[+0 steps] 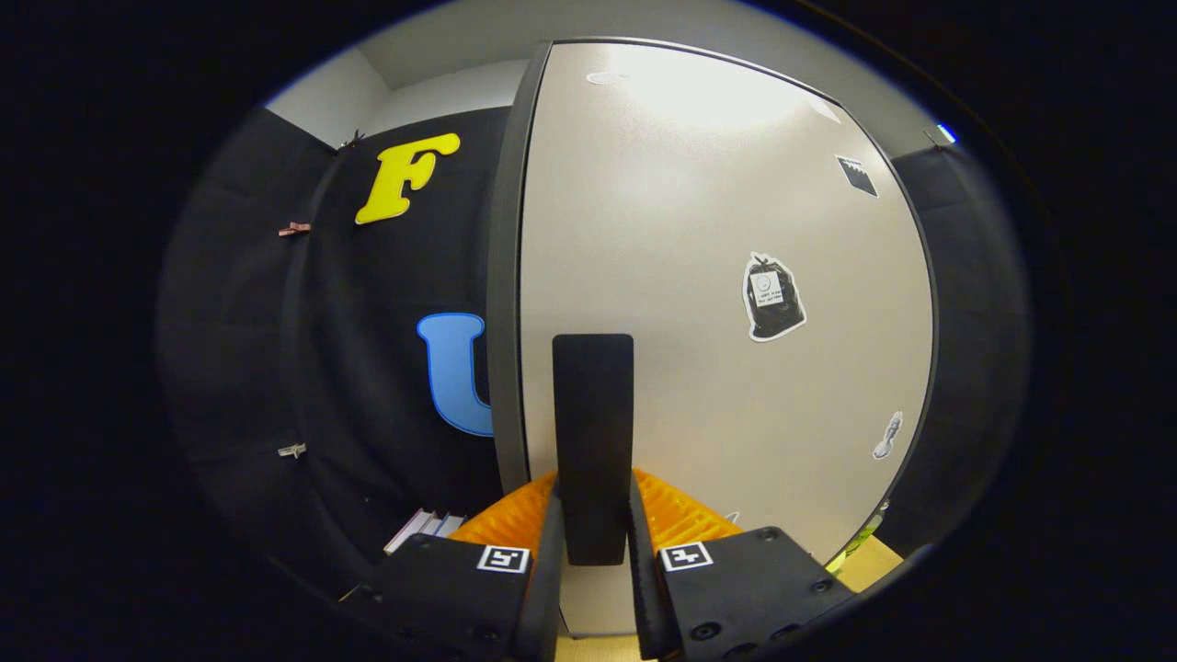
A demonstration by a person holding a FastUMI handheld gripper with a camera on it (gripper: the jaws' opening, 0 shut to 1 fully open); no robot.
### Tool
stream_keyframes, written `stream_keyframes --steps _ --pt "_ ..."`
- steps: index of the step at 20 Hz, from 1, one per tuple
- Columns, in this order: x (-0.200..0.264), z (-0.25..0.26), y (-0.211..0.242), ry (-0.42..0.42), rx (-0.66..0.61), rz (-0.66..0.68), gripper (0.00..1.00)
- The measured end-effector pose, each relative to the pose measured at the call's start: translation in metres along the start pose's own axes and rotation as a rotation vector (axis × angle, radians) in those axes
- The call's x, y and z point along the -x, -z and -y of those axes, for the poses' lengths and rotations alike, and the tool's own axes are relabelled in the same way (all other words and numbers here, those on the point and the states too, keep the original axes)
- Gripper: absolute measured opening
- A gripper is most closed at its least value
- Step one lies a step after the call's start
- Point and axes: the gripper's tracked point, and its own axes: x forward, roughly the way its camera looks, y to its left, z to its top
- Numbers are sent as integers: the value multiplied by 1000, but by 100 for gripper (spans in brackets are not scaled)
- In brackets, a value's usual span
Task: Open the shoe cabinet door, grab the shoes and put them into the shoe cabinet, then close the shoe cabinet door.
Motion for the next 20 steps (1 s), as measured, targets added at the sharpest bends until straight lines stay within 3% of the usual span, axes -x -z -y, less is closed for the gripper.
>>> stream_keyframes --steps 1,7,20 --pt "-1 0 2 1 4 -5 31" --pt "12 0 2 -11 20 -26 31" --pt "108 31 2 -51 -13 -50 31"
